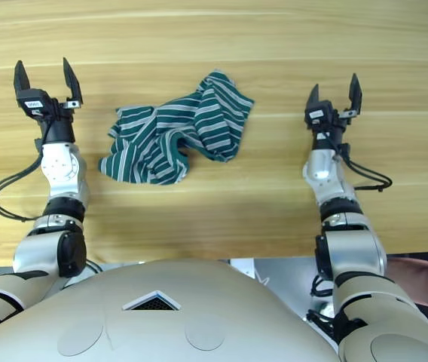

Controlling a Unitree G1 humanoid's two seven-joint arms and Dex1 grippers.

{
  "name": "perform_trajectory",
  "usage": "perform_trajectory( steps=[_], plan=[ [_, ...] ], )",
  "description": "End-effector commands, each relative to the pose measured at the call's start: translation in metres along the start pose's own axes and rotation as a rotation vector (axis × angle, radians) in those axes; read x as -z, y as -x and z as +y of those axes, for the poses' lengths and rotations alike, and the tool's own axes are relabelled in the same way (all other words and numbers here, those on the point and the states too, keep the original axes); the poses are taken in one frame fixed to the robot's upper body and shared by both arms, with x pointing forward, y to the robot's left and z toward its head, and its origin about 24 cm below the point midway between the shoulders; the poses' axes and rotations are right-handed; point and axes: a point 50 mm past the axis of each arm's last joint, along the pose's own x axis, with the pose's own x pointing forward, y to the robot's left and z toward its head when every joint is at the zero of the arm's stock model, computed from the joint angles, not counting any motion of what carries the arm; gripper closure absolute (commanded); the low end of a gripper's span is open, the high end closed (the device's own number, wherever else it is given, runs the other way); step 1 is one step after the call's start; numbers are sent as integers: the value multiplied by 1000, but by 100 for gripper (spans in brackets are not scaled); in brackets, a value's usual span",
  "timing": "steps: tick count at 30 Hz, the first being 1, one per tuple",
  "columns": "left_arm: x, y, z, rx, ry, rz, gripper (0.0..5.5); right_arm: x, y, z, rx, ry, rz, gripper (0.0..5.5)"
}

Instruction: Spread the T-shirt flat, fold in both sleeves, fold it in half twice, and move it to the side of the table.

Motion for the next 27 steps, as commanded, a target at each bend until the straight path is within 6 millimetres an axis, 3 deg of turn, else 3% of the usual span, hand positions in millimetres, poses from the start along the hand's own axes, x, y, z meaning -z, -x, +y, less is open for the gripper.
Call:
perform_trajectory(
  steps=[1, 5, 19, 21, 27],
  plan=[
    [0, 2, -3, 30, -17, -5, 144, -2, -1, 2, -12, 9, -15, 162],
    [-1, 2, -4, 29, -14, -13, 203, -1, 0, 2, -17, 17, -11, 162],
    [0, 1, -4, 34, -7, 0, 203, -1, 1, 3, -20, 19, -11, 162],
    [0, 1, -4, 39, -3, 1, 172, -1, 1, 3, -20, 26, -15, 162],
    [0, 2, -3, 27, -2, -8, 172, -2, 1, 5, -22, 32, -19, 162]
  ],
)
